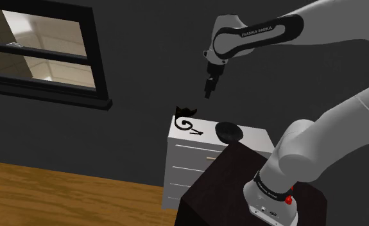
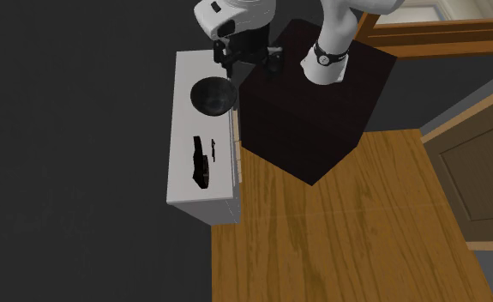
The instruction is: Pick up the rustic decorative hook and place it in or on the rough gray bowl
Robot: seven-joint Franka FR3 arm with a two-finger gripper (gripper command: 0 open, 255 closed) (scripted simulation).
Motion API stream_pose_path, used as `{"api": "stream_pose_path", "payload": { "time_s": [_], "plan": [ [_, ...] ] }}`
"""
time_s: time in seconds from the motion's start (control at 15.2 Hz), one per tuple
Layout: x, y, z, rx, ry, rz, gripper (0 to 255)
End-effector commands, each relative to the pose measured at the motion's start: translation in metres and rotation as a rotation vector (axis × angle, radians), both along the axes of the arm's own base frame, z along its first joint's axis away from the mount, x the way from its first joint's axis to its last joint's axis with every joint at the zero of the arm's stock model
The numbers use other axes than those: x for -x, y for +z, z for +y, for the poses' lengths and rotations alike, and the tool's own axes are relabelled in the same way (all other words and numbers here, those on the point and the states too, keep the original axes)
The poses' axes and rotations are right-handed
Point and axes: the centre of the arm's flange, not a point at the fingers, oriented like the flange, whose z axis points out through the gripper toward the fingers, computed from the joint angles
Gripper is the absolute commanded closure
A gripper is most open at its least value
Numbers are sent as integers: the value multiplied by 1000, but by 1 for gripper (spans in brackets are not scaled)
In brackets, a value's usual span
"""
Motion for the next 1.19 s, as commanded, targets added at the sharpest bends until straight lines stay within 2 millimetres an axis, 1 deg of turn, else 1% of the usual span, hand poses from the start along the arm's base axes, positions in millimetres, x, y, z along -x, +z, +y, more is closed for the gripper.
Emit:
{"api": "stream_pose_path", "payload": {
  "time_s": [0.0,0.59,1.12],
  "plan": [
    [-16,-19,-8,0,30,-4,0],
    [-92,-104,-38,-4,156,-15,0],
    [-162,-180,-56,-8,268,-24,0]
  ]
}}
